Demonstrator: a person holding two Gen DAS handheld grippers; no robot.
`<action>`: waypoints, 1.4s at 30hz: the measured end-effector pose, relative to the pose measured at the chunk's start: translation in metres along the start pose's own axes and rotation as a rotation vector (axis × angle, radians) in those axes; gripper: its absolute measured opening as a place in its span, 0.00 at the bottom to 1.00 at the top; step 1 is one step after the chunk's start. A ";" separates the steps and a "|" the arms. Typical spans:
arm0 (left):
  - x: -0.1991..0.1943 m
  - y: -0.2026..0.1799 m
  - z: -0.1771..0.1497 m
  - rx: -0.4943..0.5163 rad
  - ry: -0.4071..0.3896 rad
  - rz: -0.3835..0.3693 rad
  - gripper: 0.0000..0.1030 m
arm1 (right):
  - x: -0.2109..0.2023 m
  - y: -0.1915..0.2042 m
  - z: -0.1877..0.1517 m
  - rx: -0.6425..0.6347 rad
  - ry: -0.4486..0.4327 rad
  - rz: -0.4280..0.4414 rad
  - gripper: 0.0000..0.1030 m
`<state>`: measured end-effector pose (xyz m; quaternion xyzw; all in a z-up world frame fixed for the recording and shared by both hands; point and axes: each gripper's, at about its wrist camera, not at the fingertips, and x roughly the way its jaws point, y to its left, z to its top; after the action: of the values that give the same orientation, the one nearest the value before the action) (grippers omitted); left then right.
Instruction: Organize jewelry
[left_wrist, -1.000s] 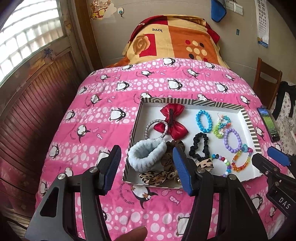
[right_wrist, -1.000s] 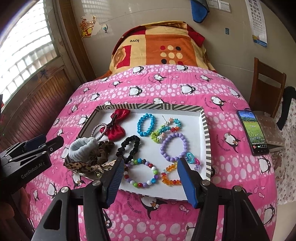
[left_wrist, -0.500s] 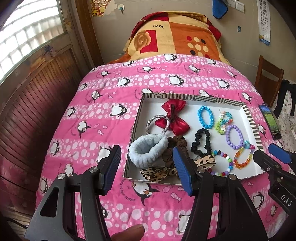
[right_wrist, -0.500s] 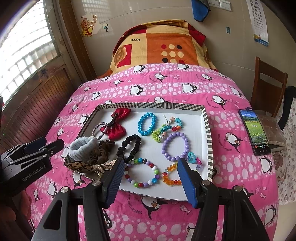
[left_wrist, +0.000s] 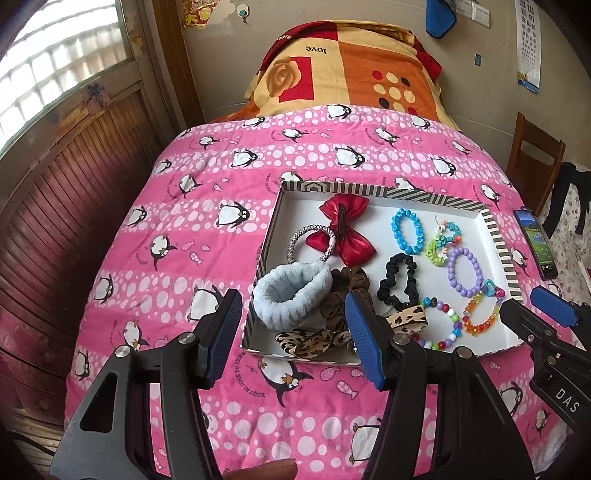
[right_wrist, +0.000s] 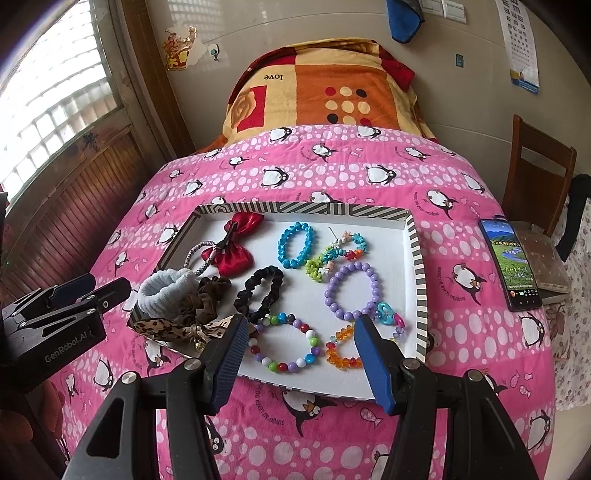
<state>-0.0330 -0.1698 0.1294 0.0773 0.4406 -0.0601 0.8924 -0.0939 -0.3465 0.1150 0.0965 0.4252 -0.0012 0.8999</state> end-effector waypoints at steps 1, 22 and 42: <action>0.000 0.000 0.000 -0.001 0.001 -0.002 0.56 | 0.000 0.000 0.000 -0.001 0.000 0.000 0.55; 0.002 0.001 -0.001 -0.009 0.004 -0.005 0.56 | 0.006 0.000 0.000 -0.021 0.016 0.005 0.55; 0.003 -0.002 -0.004 -0.012 0.007 -0.009 0.56 | 0.012 0.003 -0.001 -0.029 0.031 0.012 0.56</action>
<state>-0.0344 -0.1713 0.1240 0.0702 0.4443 -0.0614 0.8910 -0.0871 -0.3423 0.1056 0.0858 0.4383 0.0118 0.8946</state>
